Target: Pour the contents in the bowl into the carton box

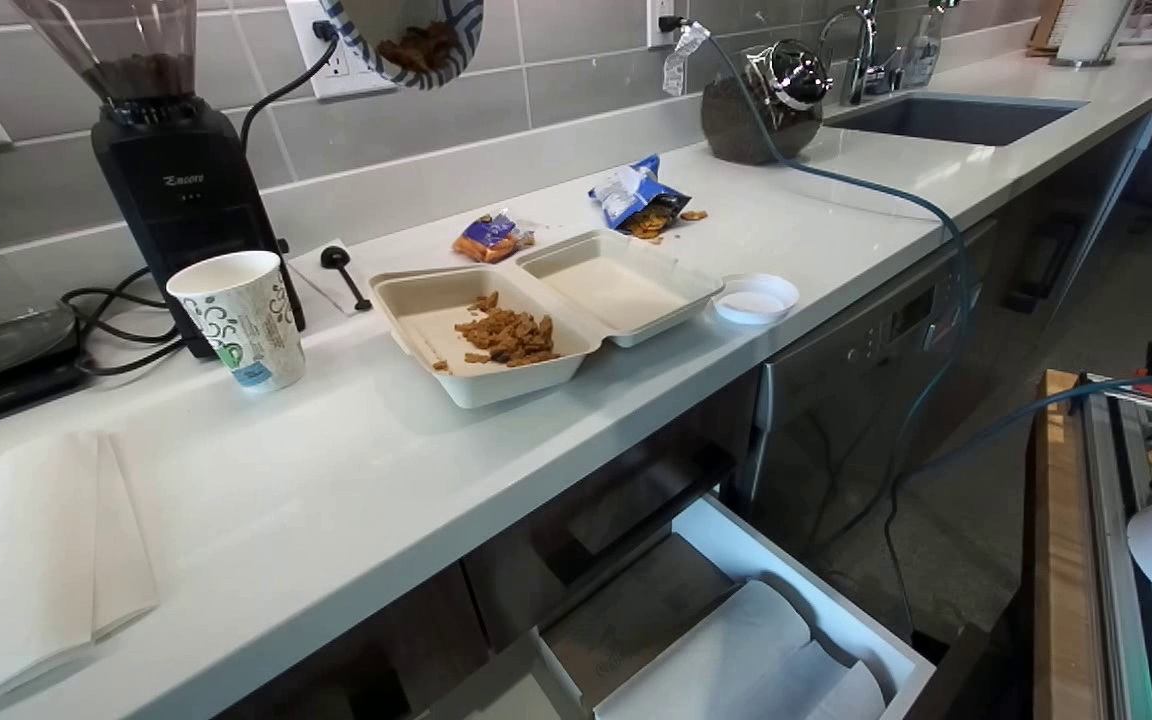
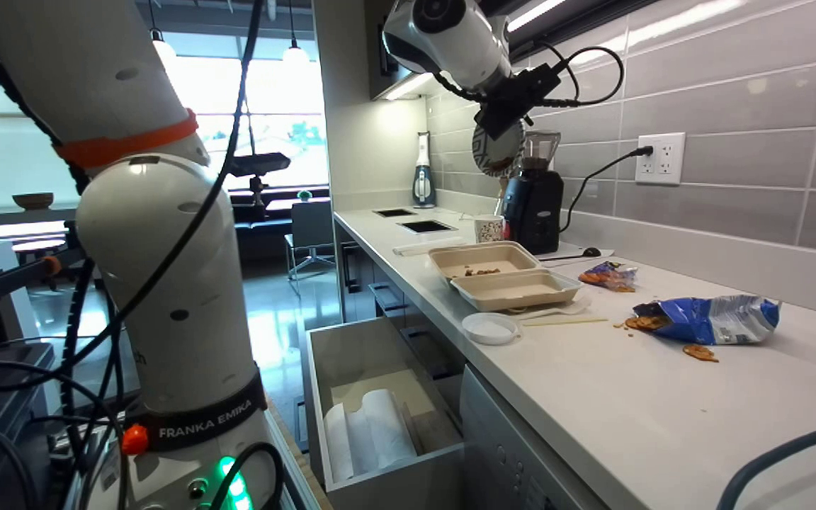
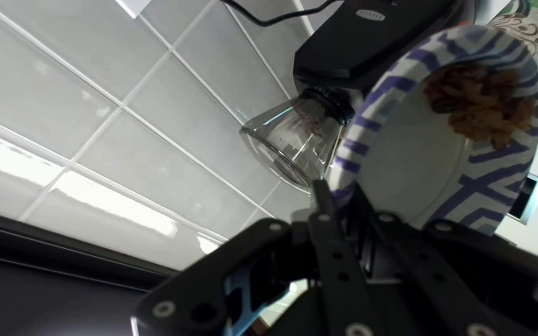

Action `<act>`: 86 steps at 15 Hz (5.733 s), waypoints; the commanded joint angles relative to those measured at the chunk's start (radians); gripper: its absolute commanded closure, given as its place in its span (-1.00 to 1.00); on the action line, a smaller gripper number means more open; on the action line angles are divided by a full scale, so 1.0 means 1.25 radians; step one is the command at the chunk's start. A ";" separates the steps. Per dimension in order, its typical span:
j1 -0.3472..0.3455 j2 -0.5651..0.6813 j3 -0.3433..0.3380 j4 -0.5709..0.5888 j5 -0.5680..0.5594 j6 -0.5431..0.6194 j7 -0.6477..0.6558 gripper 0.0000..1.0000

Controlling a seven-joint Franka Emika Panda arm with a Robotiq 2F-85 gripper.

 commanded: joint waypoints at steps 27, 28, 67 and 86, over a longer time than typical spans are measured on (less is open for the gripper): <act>-0.260 -0.108 0.172 -0.028 -0.001 -0.230 -0.025 0.94; -0.277 -0.113 0.188 -0.026 0.001 -0.235 -0.025 0.94; -0.381 -0.019 0.175 0.009 -1.212 -0.330 0.766 0.78; -0.251 0.266 -0.063 0.321 -1.617 -0.767 1.548 0.94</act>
